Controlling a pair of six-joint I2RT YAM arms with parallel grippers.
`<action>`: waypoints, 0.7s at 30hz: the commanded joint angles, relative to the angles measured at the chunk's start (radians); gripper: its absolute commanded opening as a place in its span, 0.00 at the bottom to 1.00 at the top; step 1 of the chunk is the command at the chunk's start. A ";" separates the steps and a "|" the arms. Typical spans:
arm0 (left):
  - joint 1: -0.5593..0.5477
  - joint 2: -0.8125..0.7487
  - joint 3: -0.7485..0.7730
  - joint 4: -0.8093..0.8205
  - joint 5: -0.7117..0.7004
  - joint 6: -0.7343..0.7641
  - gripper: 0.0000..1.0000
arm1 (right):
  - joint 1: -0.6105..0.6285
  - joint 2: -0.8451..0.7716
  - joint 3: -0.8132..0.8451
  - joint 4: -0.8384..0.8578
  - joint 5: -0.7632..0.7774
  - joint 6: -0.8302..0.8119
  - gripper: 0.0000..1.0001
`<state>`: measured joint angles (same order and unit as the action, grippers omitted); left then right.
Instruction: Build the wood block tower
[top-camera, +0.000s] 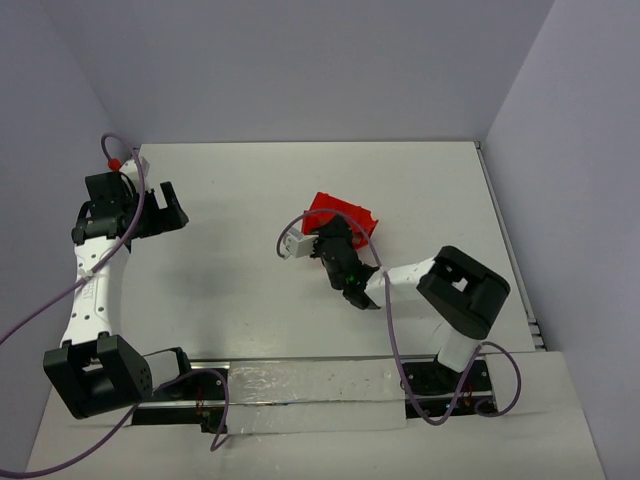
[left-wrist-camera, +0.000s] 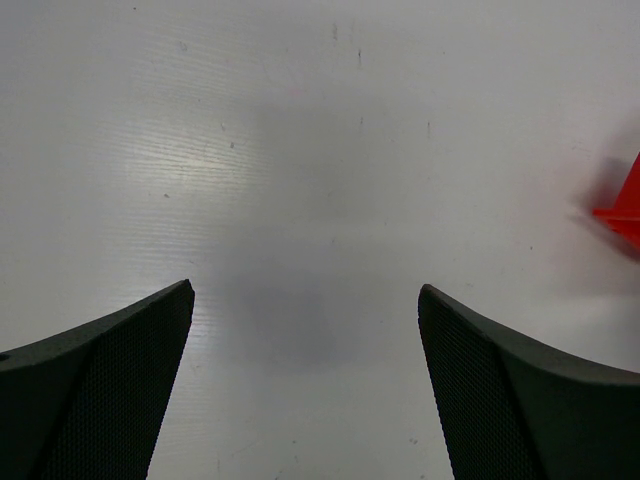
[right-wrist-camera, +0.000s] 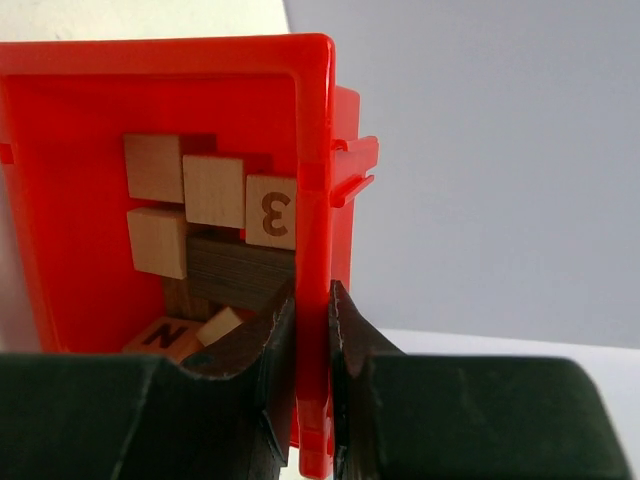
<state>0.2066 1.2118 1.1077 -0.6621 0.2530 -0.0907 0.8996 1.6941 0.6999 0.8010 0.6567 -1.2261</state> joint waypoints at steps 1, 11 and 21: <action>0.010 -0.032 0.000 0.038 0.022 -0.011 0.99 | 0.043 0.037 0.011 0.357 0.062 -0.185 0.00; 0.011 -0.058 -0.043 0.047 0.024 -0.009 0.99 | 0.119 0.197 0.008 0.557 -0.010 -0.429 0.00; 0.012 -0.049 -0.050 0.050 0.038 -0.018 0.99 | 0.118 0.423 0.066 0.770 -0.112 -0.654 0.00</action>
<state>0.2083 1.1748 1.0422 -0.6425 0.2656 -0.0974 1.0177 2.0474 0.7372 1.2955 0.6005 -1.7394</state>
